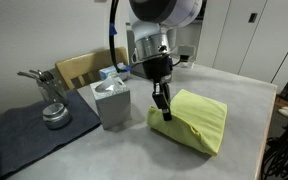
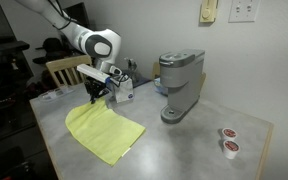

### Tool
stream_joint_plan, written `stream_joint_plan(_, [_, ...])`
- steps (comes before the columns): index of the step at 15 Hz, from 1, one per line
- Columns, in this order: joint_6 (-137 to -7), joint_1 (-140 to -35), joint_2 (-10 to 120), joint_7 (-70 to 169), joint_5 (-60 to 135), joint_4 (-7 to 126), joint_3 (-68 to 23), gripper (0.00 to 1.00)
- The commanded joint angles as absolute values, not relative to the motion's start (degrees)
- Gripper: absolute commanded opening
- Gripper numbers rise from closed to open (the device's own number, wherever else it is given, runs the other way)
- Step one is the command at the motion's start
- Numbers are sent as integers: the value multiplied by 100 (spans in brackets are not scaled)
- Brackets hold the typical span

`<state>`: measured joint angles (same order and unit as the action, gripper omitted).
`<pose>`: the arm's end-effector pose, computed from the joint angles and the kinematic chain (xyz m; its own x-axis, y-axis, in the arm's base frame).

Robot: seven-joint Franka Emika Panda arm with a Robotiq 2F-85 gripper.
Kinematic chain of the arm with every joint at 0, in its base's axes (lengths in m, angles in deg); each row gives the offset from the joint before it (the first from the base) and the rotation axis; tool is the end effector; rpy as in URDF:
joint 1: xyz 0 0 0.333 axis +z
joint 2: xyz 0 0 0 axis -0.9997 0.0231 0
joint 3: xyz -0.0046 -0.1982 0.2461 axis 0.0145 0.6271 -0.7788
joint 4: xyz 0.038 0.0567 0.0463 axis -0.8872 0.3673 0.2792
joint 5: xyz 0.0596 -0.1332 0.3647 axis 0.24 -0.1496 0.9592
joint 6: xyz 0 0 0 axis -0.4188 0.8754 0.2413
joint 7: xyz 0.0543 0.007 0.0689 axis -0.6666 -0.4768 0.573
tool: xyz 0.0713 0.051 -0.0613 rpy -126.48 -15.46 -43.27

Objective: Unfold the towel once

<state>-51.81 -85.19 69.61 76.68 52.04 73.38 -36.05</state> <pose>0.5775 0.1438 0.2094 0.8164 0.5055 -0.2791 0.4011 -0.8442 -0.3556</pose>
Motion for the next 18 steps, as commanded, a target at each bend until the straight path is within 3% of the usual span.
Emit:
stream_joint_plan(1, [-5003, -8653, 7040, 7841, 5290, 7224, -3699, 1])
stream_joint_plan(11, [-4600, -8715, 7094, 8180, 5395, 7089, -3715, 1])
stream_joint_plan(12, [-4564, -8714, 7098, 8178, 5399, 7075, -3710, 9])
stream_joint_plan(13, [-4552, -8711, 7098, 8167, 5400, 7069, -3705, 29])
stream_joint_plan(18, [-4541, -8703, 7103, 8137, 5397, 7053, -3697, 62])
